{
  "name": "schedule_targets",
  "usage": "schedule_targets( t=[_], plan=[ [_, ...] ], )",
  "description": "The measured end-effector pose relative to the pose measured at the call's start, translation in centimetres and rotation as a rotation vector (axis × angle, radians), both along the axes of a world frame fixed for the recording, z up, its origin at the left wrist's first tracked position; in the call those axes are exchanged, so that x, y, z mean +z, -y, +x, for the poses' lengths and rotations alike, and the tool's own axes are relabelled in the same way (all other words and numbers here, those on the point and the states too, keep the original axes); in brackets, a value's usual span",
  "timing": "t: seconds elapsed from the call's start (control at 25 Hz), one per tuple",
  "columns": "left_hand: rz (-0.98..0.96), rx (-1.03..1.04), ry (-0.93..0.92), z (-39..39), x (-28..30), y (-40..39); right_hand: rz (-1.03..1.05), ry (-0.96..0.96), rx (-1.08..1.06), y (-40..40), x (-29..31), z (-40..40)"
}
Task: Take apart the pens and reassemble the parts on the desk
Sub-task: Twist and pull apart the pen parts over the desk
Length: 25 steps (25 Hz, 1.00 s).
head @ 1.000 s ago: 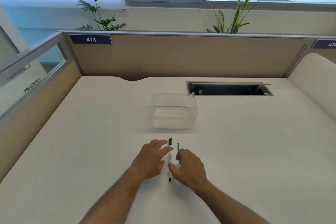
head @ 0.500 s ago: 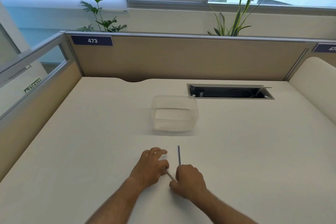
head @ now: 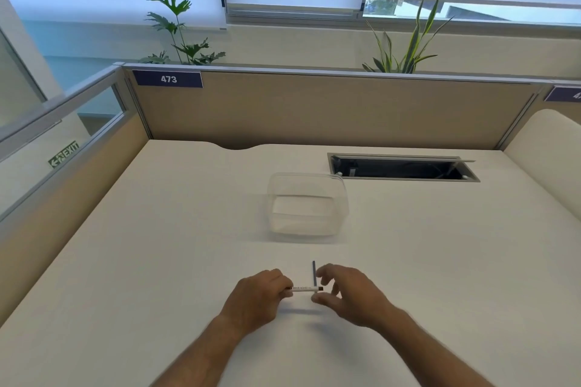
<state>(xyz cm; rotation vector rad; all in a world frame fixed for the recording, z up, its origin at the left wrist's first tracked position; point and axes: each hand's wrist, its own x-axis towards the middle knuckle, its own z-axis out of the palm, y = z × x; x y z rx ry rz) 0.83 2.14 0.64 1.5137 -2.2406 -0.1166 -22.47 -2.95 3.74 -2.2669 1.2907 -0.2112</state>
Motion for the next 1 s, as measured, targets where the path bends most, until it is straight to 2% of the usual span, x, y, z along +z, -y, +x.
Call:
schedule_targets(
  t=[0.28, 0.56, 0.68, 0.8, 0.92, 1.0],
  plan=[
    [-0.047, -0.017, 0.026, -0.5, 1.8, 0.9, -0.119, -0.200, 0.139, 2.0, 2.0, -0.1],
    [0.018, -0.016, 0.002, -0.8, 2.4, 1.9, -0.046, -0.309, 0.177, 3.5, 2.9, 0.0],
    [-0.067, -0.029, 0.001, -1.0, 3.1, 2.2, -0.073, -0.326, 0.149, 3.9, 2.8, 0.0],
    [-0.149, -0.037, 0.093, -1.2, 3.5, 2.7, -0.085, -0.334, 0.146, 4.1, 2.7, 0.2],
    [-0.203, -0.059, 0.205, -1.6, 3.4, 3.0, -0.019, -0.342, 0.134, 4.5, 3.0, 0.1],
    [-0.252, -0.088, 0.205, -1.6, 3.2, 3.1, 0.022, -0.331, 0.124, 4.9, 3.7, -0.2]
  ],
)
